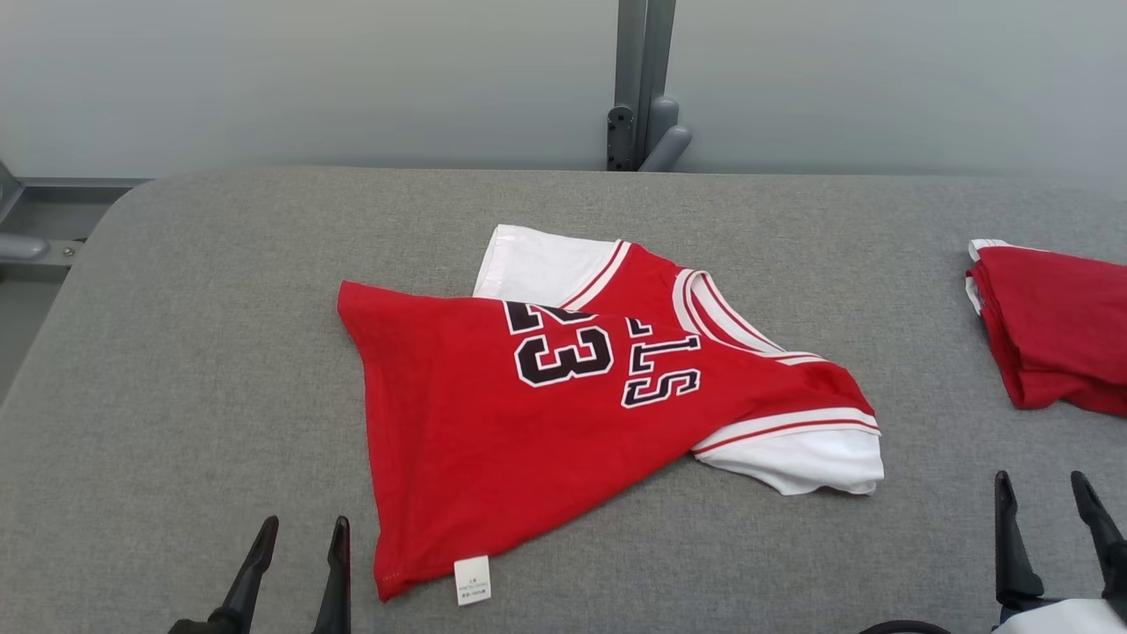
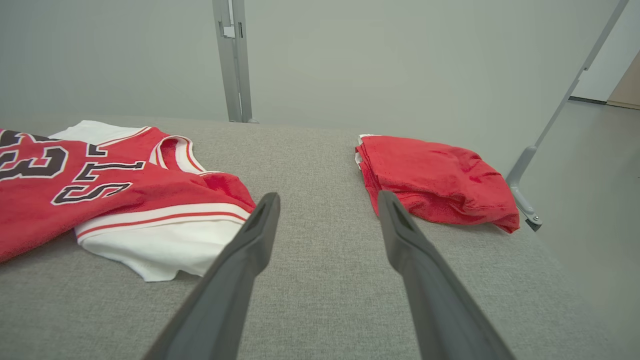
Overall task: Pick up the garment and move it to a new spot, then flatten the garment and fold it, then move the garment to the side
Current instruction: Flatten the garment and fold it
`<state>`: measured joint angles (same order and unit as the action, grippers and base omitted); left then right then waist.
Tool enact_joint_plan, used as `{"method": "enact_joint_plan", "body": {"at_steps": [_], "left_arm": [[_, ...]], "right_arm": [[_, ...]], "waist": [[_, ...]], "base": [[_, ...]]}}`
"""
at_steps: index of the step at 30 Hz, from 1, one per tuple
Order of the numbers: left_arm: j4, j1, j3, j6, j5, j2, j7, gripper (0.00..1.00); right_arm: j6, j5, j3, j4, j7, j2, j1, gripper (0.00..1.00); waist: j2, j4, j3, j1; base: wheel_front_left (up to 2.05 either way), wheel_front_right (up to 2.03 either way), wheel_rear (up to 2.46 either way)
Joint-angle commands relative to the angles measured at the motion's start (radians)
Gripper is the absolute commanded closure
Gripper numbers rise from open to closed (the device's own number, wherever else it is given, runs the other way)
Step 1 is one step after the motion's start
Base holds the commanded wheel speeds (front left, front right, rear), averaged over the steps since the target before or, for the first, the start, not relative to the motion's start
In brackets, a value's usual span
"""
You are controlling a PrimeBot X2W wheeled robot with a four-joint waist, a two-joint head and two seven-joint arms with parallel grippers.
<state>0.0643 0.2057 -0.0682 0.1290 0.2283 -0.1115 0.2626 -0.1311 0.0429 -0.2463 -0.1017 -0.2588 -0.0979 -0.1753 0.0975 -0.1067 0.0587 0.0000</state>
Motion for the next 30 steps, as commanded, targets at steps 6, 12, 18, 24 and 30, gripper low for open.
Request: {"method": "enact_joint_plan", "body": {"at_steps": [6, 12, 18, 24, 30], "left_arm": [[0.092, 0.025, -0.067, 0.003, 0.056, -0.031, 0.001, 0.0], [0.231, -0.047, -0.169, 0.003, 0.106, -0.079, 0.002, 0.0], [0.295, -0.149, -0.218, 0.003, 0.14, -0.079, 0.002, 0.0], [0.354, -0.227, -0.281, 0.003, 0.188, -0.083, 0.002, 0.0], [0.397, -0.262, -0.323, 0.003, 0.236, -0.083, 0.002, 0.0]], "right_arm": [[0.001, 0.035, 0.138, -0.121, -0.006, -0.038, 0.033, 0.0], [0.001, 0.057, 0.28, -0.309, 0.034, -0.105, 0.173, 0.0], [0.001, 0.091, 0.382, -0.43, 0.06, -0.152, 0.307, 0.0], [0.001, 0.118, 0.452, -0.516, 0.042, -0.162, 0.397, 0.0], [0.001, 0.143, 0.494, -0.555, 0.016, -0.161, 0.44, 0.0]], "waist": [[-0.0001, 0.008, 0.013, 0.0], [-0.0001, 0.012, 0.055, 0.0], [-0.0001, -0.01, 0.122, 0.0], [-0.0001, -0.027, 0.162, 0.0], [-0.0001, -0.033, 0.174, 0.0]], "base": [[0.0, 0.0, 0.0], [0.0, 0.0, 0.0], [0.0, 0.0, 0.0], [0.0, 0.0, 0.0], [0.0, 0.0, 0.0]]}}
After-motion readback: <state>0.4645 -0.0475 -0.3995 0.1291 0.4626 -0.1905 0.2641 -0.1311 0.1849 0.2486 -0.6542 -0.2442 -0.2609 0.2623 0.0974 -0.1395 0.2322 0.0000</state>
